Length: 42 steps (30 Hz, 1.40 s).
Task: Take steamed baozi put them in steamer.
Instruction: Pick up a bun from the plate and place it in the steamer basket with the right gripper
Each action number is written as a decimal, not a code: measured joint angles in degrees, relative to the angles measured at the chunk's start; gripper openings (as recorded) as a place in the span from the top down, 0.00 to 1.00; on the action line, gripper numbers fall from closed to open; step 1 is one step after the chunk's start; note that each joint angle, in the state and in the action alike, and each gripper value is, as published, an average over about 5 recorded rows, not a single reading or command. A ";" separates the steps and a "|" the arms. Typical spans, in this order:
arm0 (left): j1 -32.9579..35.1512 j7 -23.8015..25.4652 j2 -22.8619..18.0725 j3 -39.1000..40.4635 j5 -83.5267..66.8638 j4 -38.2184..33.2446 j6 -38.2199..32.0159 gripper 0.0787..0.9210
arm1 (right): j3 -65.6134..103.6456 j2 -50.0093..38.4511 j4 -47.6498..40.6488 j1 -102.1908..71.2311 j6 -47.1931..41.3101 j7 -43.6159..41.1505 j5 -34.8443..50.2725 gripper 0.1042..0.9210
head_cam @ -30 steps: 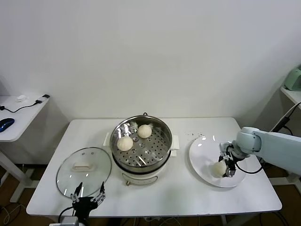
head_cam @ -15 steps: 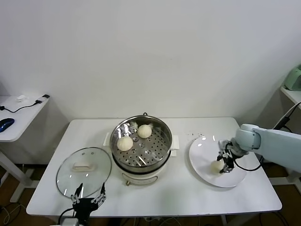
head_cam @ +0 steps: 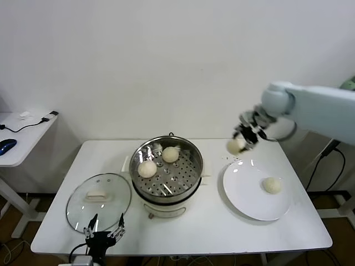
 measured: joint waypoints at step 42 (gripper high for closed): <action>0.75 -0.43 -0.69 -0.11 0.09 1.01 -0.42 0.12 | 6.73 25.40 0.33 -13.99 29.28 4.21 -25.01 0.14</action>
